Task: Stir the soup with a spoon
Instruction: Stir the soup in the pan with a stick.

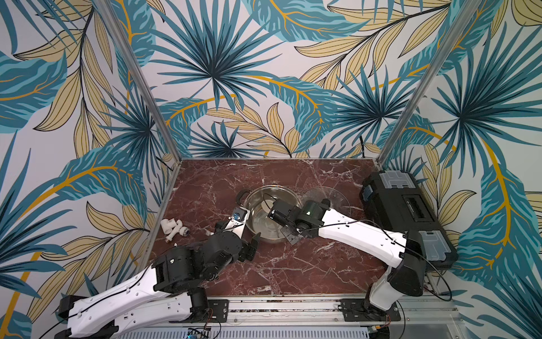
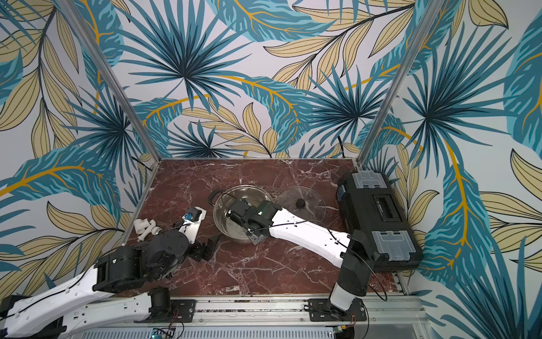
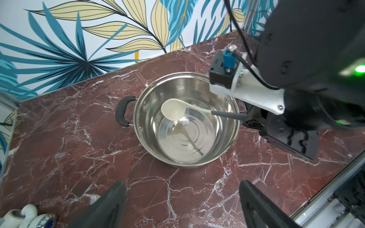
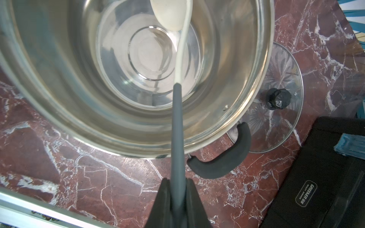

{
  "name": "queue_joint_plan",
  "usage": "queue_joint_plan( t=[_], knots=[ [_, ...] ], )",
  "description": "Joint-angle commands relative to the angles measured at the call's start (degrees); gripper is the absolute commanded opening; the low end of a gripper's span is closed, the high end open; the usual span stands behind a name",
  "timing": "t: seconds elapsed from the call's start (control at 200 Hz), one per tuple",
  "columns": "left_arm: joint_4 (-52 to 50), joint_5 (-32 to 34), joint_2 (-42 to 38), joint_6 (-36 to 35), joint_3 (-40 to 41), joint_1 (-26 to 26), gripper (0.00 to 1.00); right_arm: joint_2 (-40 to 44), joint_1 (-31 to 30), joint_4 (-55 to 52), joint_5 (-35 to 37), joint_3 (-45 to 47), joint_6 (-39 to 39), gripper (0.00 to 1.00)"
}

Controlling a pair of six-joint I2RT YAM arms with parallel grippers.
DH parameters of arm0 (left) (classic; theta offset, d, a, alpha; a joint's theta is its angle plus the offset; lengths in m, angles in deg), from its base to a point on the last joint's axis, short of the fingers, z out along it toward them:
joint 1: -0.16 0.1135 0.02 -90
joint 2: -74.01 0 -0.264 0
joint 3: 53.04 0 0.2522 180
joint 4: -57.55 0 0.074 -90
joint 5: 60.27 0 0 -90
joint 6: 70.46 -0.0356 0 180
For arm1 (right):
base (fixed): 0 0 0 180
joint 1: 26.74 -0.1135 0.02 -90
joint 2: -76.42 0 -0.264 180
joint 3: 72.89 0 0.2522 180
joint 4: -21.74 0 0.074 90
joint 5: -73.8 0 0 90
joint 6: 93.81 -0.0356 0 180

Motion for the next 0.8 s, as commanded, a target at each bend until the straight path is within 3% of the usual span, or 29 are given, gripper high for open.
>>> queue_joint_plan(
  t=[0.0, 0.396, 0.797],
  knots=[
    [1.5, 3.9, -1.5, 4.5, 2.3, -1.0, 0.93, 3.5, -1.7, 0.3, -1.9, 0.4, -1.8, 0.0],
    [2.5, 2.1, -4.2, 4.9, 1.3, -1.8, 0.93, 12.6, -4.1, -5.0, 1.4, 8.8, -4.9, 0.0],
    [12.1, -8.9, -5.6, 2.3, 0.5, -1.9, 0.98, 8.3, -0.2, -7.1, 8.1, 6.4, -2.6, 0.0]
  ],
)
